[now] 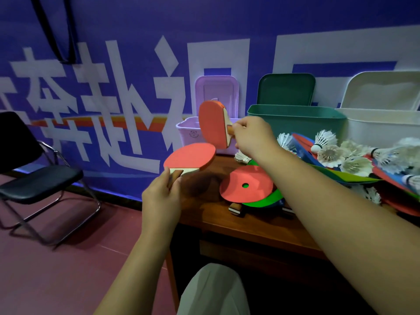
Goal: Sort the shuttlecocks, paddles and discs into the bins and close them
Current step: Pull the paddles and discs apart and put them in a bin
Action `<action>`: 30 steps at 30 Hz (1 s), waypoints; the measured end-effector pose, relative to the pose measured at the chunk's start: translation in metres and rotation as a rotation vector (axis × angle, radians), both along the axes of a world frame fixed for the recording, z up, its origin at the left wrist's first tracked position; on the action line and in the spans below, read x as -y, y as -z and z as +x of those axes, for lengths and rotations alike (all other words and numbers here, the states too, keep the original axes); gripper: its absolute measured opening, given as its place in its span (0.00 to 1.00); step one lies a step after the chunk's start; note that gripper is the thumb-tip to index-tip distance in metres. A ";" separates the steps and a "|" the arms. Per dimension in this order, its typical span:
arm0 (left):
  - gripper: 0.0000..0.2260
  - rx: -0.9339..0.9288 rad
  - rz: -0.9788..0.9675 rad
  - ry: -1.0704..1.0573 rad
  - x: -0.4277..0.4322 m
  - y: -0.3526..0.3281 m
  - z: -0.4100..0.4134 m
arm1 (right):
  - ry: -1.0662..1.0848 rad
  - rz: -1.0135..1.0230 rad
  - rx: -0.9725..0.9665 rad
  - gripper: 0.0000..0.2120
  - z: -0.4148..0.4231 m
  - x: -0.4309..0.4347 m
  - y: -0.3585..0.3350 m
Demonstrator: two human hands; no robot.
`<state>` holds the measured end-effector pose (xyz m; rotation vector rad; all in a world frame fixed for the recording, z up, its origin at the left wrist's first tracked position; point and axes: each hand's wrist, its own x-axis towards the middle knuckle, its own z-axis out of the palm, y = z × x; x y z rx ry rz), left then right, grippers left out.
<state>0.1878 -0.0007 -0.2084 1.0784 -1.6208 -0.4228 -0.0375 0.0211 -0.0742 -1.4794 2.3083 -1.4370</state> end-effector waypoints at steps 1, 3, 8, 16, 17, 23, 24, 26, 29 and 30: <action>0.16 -0.016 -0.013 0.004 -0.005 -0.008 -0.001 | -0.010 -0.059 0.020 0.15 -0.002 -0.004 -0.002; 0.16 -0.071 -0.028 0.037 -0.017 -0.025 -0.007 | -0.027 -0.115 -0.001 0.15 -0.010 -0.016 -0.006; 0.16 -0.106 -0.078 0.199 -0.034 -0.065 -0.041 | -0.011 -0.176 -0.040 0.13 -0.050 -0.068 -0.031; 0.08 -0.137 -0.178 0.552 -0.059 -0.107 -0.166 | 0.191 -0.198 -0.229 0.18 -0.148 -0.173 -0.064; 0.06 -0.109 -0.207 0.572 -0.061 -0.113 -0.184 | 0.232 -0.197 -0.258 0.18 -0.159 -0.187 -0.065; 0.04 -0.141 -0.184 0.777 -0.094 -0.149 -0.294 | 0.420 -0.189 -0.286 0.14 -0.226 -0.259 -0.068; 0.05 -0.167 -0.168 0.828 -0.101 -0.154 -0.310 | 0.449 -0.203 -0.278 0.13 -0.237 -0.269 -0.070; 0.10 -0.190 -0.137 0.900 -0.116 -0.166 -0.344 | 0.496 -0.224 -0.259 0.11 -0.258 -0.287 -0.074; 0.05 -0.103 -0.163 0.967 -0.136 -0.184 -0.404 | 0.595 -0.216 -0.251 0.12 -0.292 -0.310 -0.078; 0.04 -0.081 -0.148 0.996 -0.142 -0.190 -0.426 | 0.635 -0.206 -0.243 0.13 -0.304 -0.317 -0.079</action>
